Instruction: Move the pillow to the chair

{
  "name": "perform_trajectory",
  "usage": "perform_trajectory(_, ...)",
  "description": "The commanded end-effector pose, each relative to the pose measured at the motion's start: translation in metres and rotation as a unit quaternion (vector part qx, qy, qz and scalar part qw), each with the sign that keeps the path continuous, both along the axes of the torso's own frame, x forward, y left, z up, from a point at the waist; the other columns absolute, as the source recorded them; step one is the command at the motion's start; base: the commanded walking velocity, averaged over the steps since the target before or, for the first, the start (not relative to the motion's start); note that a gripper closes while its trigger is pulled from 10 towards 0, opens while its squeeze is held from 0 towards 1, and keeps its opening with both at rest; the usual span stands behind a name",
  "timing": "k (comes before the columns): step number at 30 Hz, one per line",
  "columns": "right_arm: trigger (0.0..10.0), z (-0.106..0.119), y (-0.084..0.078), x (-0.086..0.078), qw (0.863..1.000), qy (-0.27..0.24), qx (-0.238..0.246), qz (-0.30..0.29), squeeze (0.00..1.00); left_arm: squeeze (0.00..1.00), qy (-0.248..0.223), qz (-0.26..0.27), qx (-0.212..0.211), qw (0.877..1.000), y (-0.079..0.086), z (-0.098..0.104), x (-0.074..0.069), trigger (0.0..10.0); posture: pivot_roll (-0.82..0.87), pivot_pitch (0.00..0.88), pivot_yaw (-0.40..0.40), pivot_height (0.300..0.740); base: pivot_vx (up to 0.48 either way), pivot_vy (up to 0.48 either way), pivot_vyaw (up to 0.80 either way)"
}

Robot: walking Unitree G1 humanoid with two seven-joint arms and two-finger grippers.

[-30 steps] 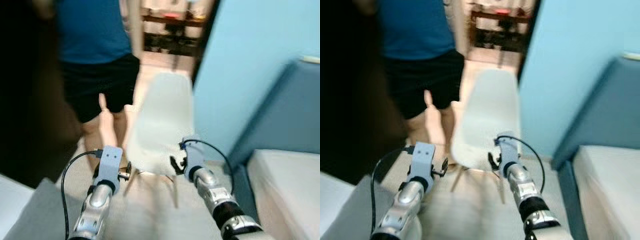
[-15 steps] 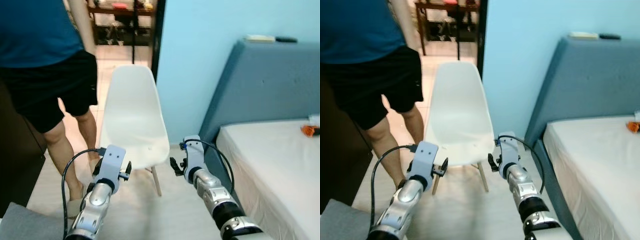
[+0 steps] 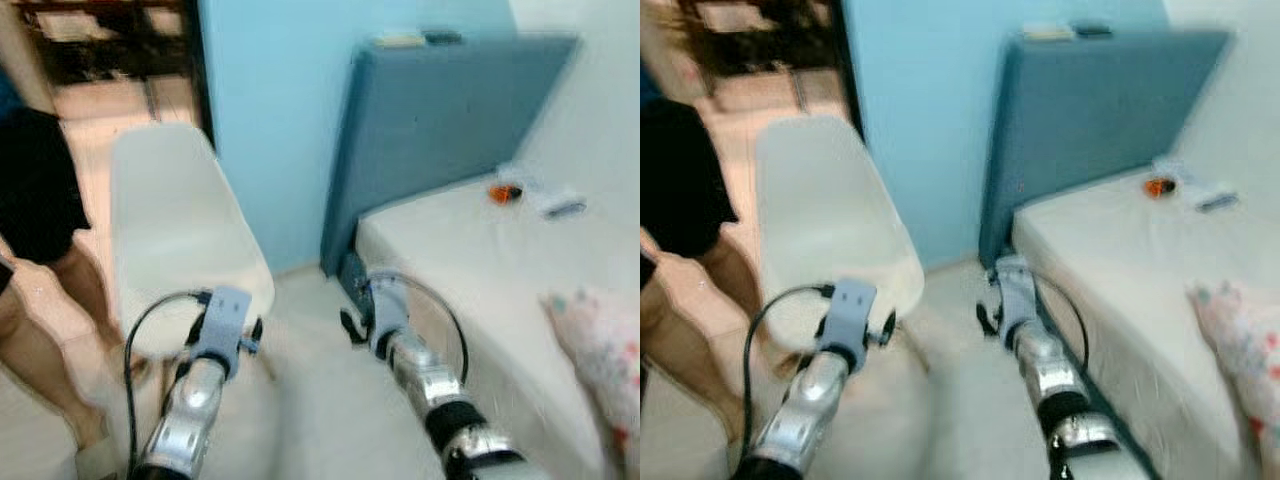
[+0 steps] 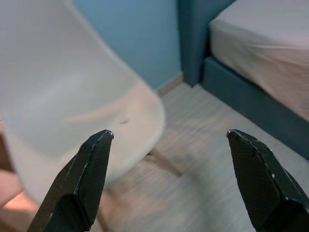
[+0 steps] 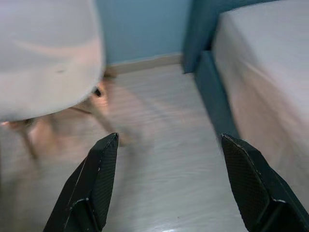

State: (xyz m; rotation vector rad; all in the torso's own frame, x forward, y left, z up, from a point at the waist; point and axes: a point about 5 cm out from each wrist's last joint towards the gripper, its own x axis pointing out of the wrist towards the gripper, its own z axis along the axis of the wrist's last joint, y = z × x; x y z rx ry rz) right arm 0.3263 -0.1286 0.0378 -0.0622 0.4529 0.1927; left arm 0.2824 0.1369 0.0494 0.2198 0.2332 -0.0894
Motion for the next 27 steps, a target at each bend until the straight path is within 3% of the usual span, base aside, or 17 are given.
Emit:
perform_trajectory(1, 10.0, -0.0012, -0.0056, -0.0005, 1.0, 0.007, -0.01, -0.011, 0.0, 0.0, 0.0, -0.009, 0.003, 1.0, -0.0048, -0.0007, -0.0012, 10.0, 0.05, 0.0, -0.073, 0.74, 0.0, 0.0, -0.8)
perform_trajectory(8, 10.0, -0.002, -0.0069, -0.0006, 1.0, 0.015, -0.005, -0.014, 0.0, 0.0, -0.001, -0.008, 0.003, 1.0, -0.0052, 0.0, 0.0004, 10.0, 0.05, 0.0, -0.073, 0.74, 0.0, 0.0, -0.11)
perform_trajectory(27, 10.0, 0.0025, -0.0069, 0.0009, 1.0, -0.002, 0.004, -0.014, 0.0, 0.0, -0.003, 0.002, 0.003, 1.0, -0.0019, 0.0001, 0.0012, 10.0, 0.05, 0.0, -0.071, 0.74, 0.0, 0.0, -0.8)
